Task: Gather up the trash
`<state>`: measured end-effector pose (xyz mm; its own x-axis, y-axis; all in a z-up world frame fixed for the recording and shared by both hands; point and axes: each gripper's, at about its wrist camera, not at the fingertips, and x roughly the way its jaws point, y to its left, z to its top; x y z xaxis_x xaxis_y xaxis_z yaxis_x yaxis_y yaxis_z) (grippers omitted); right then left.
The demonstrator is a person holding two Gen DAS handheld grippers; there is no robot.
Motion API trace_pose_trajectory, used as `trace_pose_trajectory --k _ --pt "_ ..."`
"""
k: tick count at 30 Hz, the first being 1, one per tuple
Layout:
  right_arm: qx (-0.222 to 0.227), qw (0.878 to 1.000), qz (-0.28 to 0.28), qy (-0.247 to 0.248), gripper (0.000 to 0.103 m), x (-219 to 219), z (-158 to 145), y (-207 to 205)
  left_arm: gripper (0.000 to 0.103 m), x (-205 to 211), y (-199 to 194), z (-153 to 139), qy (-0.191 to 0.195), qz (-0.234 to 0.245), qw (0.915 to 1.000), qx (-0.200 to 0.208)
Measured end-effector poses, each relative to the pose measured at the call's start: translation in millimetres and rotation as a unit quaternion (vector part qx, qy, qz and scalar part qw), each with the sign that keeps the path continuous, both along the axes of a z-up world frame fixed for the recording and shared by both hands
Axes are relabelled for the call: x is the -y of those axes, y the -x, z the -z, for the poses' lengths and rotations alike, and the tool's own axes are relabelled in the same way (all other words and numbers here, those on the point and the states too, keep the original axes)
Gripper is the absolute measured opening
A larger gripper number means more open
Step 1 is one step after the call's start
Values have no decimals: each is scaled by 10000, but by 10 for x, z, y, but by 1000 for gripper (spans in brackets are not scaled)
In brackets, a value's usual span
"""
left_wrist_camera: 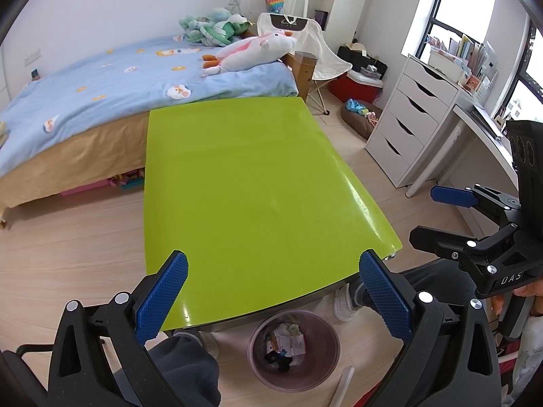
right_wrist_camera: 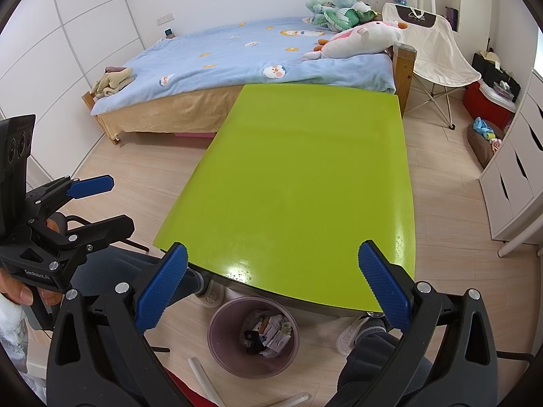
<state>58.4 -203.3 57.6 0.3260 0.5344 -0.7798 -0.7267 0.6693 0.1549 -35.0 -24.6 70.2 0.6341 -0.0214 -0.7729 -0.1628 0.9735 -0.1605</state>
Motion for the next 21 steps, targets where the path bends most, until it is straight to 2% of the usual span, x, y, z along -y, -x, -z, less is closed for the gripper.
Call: trace_pose_trajectory --k 21 --pt "-3 10000 -4 7 99 -3 -6 -5 97 1 6 14 -2 7 10000 2"
